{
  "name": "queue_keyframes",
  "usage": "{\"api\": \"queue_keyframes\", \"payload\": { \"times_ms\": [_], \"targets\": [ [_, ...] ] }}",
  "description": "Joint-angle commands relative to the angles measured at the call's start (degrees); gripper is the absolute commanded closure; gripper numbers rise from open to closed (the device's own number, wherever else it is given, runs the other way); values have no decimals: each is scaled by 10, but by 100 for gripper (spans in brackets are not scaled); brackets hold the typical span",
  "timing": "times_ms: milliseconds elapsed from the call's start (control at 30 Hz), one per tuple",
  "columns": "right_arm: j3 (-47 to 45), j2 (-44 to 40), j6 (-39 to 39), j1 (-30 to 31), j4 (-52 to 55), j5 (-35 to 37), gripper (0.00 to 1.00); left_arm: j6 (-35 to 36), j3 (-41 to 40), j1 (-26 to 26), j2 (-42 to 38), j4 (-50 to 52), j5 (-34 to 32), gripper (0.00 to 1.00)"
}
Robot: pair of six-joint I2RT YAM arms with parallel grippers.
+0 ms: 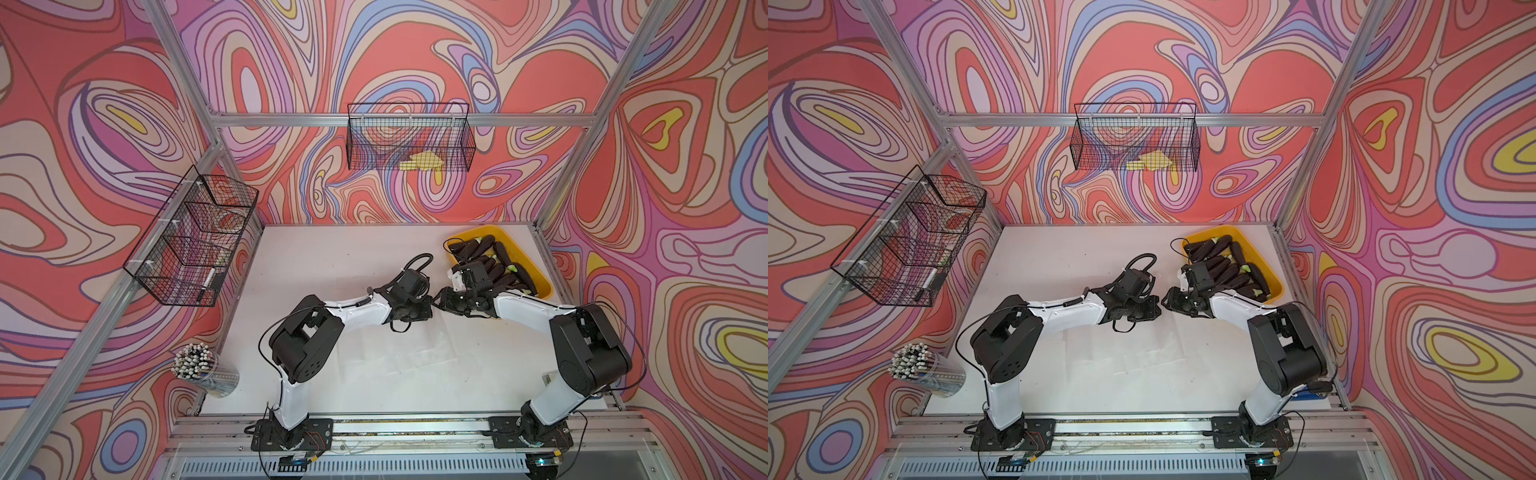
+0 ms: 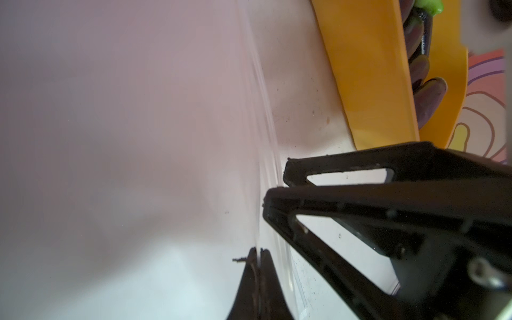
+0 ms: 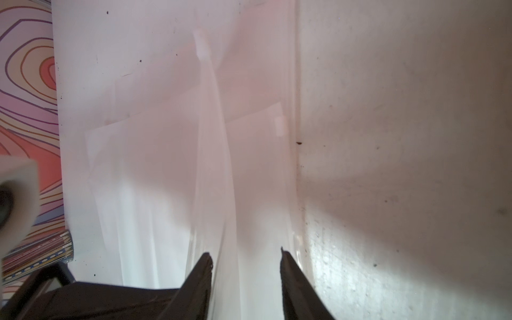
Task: Place the eggplant in a zip-top bag and seal the zipper
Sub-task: Open the zipper food storage bag.
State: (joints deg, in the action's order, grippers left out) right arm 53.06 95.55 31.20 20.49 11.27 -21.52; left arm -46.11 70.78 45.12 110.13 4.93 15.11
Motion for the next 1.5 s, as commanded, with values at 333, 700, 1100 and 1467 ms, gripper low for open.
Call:
{"api": "queue_keyframes", "payload": {
  "times_ms": [333, 700, 1100, 1467],
  "targets": [
    [9, 29, -32, 3, 36, 18, 68, 2, 0, 12, -26, 14, -39, 100],
    [-37, -52, 3, 34, -36, -37, 100, 18, 25, 21, -31, 131, -138, 92],
    [-52, -62, 24, 68, -36, -8, 100, 23, 45, 19, -14, 142, -149, 57],
    [-48, -63, 56, 68, -46, -9, 100, 18, 40, 24, 18, 105, -120, 67]
  ]
}}
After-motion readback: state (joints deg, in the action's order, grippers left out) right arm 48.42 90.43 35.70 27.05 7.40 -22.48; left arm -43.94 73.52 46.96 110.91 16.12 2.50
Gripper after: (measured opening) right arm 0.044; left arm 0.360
